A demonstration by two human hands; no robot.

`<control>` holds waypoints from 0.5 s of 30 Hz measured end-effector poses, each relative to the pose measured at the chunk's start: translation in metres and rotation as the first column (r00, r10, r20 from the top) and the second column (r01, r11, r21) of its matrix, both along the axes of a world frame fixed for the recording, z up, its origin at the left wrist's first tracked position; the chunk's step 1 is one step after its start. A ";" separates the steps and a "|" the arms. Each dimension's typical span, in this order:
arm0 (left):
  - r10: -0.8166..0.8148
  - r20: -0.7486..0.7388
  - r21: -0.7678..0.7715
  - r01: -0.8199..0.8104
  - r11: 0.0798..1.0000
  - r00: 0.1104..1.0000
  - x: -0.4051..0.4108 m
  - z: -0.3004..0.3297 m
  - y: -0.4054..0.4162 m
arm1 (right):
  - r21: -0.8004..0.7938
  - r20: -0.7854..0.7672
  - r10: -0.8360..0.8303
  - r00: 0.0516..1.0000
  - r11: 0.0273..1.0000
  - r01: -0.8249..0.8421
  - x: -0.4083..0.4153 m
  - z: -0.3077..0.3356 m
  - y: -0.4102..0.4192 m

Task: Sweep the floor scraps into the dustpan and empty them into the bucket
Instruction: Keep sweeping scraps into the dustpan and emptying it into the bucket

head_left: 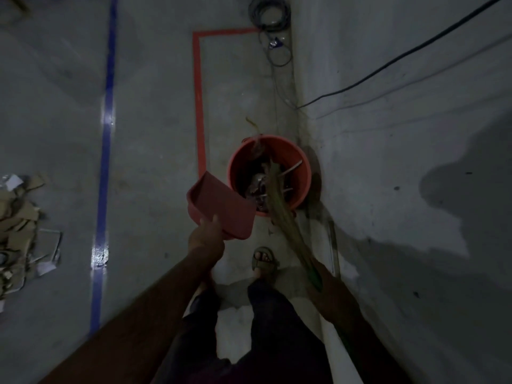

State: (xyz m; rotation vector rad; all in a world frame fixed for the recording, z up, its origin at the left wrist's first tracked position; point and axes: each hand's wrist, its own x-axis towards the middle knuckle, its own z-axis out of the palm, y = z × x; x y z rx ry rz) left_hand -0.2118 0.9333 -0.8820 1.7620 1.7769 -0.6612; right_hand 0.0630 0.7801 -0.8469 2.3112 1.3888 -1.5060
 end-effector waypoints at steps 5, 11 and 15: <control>0.023 0.034 0.136 -0.027 0.990 0.999 -0.015 0.033 -0.022 | 0.259 -0.033 0.034 0.999 0.965 -0.024 -0.015 0.029 -0.014; 0.063 -0.062 0.311 -0.041 0.950 0.996 -0.061 0.063 -0.059 | 0.423 0.096 0.205 0.974 0.877 -0.227 -0.054 0.067 0.017; 0.153 -0.087 0.413 -0.104 0.905 0.984 -0.103 0.086 -0.088 | 0.526 0.159 0.313 0.936 0.776 -0.349 -0.088 0.084 0.044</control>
